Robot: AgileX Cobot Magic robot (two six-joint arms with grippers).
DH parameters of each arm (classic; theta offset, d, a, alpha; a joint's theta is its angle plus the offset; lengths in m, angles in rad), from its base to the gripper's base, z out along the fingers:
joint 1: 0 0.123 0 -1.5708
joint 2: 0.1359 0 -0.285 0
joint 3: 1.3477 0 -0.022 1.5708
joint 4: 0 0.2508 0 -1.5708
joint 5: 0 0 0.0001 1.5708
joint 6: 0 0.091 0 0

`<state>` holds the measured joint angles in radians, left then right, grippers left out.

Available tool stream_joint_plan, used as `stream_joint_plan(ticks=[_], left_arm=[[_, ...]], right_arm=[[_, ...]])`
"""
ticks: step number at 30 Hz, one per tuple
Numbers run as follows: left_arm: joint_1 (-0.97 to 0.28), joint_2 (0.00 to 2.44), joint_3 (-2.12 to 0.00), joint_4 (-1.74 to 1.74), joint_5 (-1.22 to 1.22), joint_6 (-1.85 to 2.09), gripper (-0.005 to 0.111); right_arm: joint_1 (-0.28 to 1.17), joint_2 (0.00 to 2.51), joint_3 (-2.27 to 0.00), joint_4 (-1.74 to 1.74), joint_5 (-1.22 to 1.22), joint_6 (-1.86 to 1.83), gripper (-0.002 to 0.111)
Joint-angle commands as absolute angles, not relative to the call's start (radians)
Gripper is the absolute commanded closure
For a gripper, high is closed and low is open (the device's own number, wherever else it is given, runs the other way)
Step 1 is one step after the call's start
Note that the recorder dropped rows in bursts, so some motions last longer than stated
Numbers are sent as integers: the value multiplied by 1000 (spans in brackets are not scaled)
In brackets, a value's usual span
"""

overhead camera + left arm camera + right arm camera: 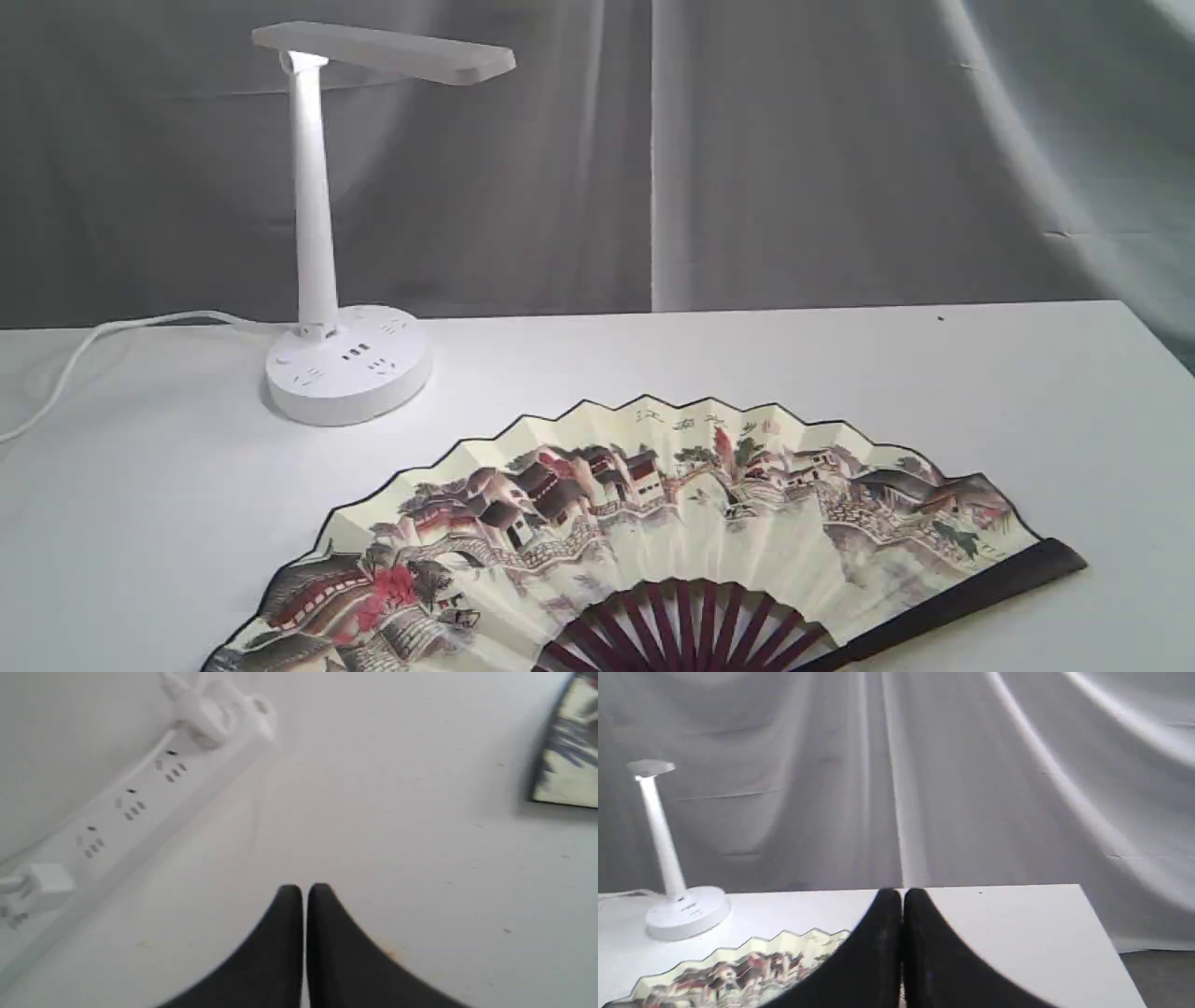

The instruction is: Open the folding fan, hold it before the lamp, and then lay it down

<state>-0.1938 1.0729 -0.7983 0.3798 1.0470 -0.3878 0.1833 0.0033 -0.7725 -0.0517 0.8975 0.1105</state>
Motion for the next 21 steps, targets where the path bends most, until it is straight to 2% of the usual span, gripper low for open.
stream_joint_plan(ticks=[1, 7, 14, 21], left_arm=[[-243, 962, -771, 277, 1042, -371, 107], [-266, 676, -708, 220, 967, -471, 107], [-266, 316, -660, 345, 972, -521, 107], [-266, 60, -643, 386, 1030, -531, 107]], right_arm=[[272, 0, -765, -68, 904, 75, 108], [329, 0, -750, -63, 836, 98, 108], [327, 28, -528, 25, 517, 101, 108], [327, 271, -388, 168, 255, 19, 108]])
